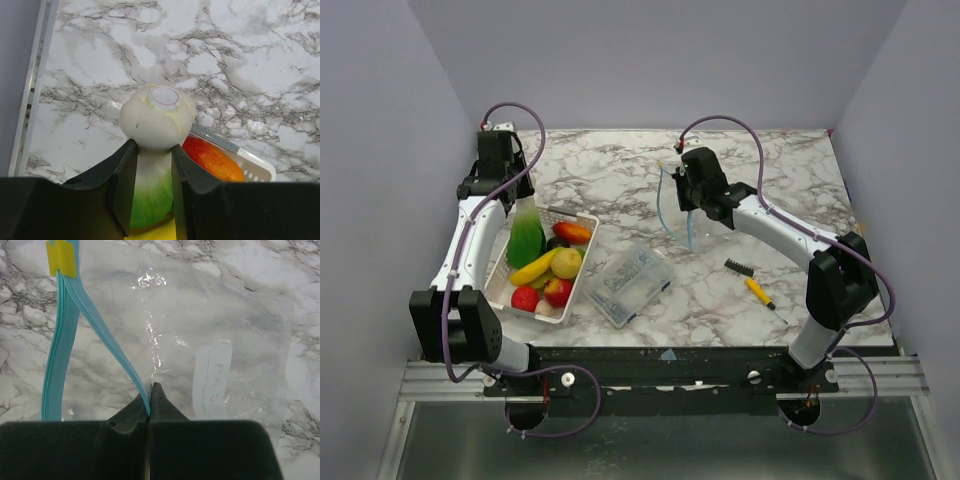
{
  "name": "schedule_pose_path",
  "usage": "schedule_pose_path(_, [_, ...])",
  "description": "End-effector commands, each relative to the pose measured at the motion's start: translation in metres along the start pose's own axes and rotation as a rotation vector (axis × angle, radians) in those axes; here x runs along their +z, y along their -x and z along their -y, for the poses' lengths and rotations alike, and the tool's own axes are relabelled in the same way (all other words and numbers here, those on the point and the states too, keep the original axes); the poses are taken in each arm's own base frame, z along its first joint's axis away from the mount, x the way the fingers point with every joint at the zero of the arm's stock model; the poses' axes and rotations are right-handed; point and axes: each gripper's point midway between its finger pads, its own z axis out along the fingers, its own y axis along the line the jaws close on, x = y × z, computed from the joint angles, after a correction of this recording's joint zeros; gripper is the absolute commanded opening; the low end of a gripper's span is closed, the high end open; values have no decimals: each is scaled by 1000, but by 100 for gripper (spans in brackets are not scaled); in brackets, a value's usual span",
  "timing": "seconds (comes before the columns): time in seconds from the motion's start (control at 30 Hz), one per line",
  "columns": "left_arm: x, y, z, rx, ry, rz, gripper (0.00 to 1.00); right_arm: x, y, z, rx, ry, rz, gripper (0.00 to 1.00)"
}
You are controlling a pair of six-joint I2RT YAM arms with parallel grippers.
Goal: Place the food in the zip-top bag and seal the zipper
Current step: Pick up the fake vegetable from the bin.
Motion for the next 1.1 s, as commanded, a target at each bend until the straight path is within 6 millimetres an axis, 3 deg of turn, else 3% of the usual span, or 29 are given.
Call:
schedule_pose_path(0.0, [18,-19,21,50,-103,-90,0,1,9,-7,6,22,7,0])
schedule_pose_path(0.13, [38,-37,20,93,-100,-171,0,2,8,-8,8,24,3,1])
schedule_pose_path(0.23, [48,-45,20,101,-95,-196,18,2,7,-8,7,24,-1,1])
schedule_pose_path(0.27, [48,-47,31,117,-112,-196,24,2,7,-7,7,22,0,1])
schedule_pose_path(0.37, [48,-48,27,113,-86,-189,49,1,7,-7,7,23,2,1])
schedule_pose_path(0.6, [31,-71,11,82,-6,-242,72,2,7,-9,7,30,0,1])
schedule_pose_path(0.77, [30,-97,0,65,59,-301,82,0,8,-11,10,43,3,1])
schedule_pose_path(0.93, [40,-121,-8,89,117,-355,83,-1,9,-11,12,44,7,0])
schedule_pose_path(1.07, [48,-131,-14,109,151,-387,71,-3,9,-10,12,40,9,1])
